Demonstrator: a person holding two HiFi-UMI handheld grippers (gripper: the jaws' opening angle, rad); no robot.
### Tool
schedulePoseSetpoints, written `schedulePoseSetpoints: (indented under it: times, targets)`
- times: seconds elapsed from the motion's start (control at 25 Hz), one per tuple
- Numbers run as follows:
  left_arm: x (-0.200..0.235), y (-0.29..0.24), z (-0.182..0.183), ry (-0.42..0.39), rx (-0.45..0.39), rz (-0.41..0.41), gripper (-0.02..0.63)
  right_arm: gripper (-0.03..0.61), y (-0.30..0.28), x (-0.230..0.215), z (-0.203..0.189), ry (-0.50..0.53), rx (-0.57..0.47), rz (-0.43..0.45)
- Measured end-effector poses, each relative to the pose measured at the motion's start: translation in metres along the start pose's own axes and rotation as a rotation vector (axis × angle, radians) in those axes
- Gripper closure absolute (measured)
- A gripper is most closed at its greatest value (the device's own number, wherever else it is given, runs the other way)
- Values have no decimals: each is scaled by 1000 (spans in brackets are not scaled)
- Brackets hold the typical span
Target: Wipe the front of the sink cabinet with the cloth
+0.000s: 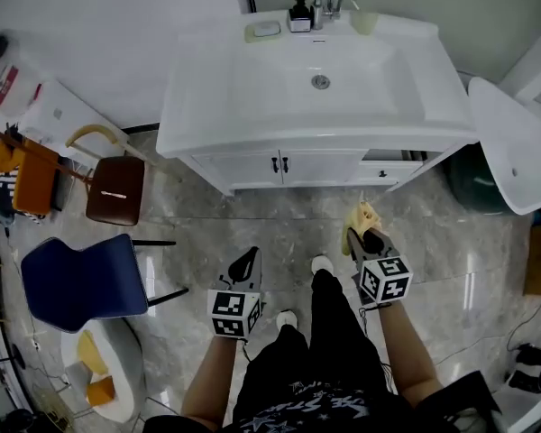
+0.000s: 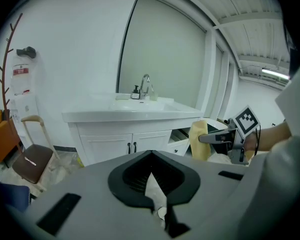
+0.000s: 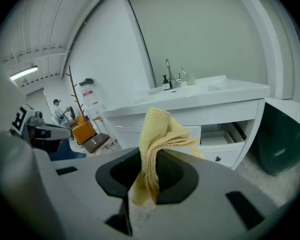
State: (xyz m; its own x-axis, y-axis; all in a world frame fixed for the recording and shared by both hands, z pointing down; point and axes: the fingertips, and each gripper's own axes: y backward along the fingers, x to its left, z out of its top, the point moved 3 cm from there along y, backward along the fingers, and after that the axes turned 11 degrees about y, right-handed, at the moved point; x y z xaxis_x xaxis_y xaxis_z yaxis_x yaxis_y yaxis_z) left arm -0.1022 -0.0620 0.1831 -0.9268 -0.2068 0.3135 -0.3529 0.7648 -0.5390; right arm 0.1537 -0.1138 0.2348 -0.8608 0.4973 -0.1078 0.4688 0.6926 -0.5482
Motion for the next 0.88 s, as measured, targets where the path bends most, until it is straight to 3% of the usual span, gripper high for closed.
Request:
schedulePoseSetpoints:
  times: [0.2,0.48,0.68,0.88]
  targets:
    - [16,-59,20,15,-66,23,598,497,-66,-28,-19,18,40,18]
    - [53,-128,-5,53,-53,76,598,497,-138,-53,-49,91,77,54]
    - [71,-160,-17,60,-120,62,597,497,-170,-60,-51,207,14,74]
    - [97,-188,-58,65,-173,27,598,497,-200,-57,-65,274,-76,90]
